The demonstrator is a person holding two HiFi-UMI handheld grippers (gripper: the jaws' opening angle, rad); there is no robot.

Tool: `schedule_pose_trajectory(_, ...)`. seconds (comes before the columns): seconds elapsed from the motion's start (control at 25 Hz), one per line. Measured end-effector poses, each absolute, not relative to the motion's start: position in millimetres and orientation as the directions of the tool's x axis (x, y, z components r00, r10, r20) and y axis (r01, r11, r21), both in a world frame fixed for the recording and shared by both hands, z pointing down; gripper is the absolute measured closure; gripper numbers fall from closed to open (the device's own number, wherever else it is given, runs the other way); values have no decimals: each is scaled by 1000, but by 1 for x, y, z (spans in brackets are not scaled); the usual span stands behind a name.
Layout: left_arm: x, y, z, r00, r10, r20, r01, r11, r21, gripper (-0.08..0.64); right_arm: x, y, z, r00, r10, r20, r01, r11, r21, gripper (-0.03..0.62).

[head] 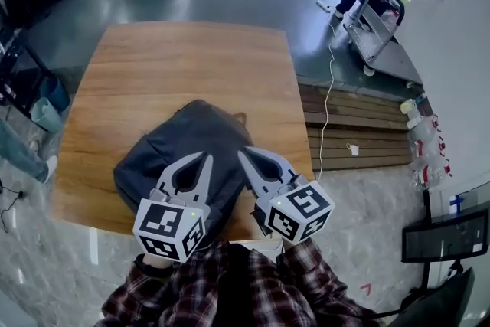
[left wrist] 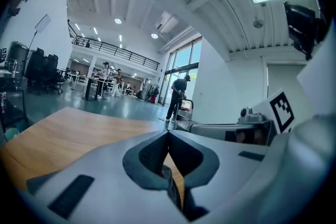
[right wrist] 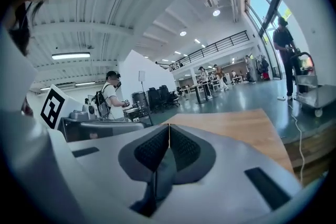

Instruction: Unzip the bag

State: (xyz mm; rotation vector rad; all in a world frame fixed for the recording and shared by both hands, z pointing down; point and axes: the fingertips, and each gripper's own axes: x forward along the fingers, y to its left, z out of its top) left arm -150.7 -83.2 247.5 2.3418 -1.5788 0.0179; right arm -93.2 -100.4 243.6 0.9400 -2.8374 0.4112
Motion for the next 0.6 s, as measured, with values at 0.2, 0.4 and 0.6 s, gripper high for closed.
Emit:
schedule_pose_trajectory(0.2, -142, -87, 234, 403, -900, 165, -898, -354, 260, 552, -85, -100, 227, -800, -578, 160, -600, 760, -251, 579)
schedule_pose_trajectory(0.4, -140, -89, 230, 404, -899, 171, -900, -356, 251, 552, -82, -100, 225, -798, -579, 168, -603, 760, -243, 581)
schedule_pose_trajectory(0.6, -140, -94, 223, 412, -895, 170, -898, -366, 246, 552, -83, -106, 226, -789, -589, 175, -615, 752, -239, 581)
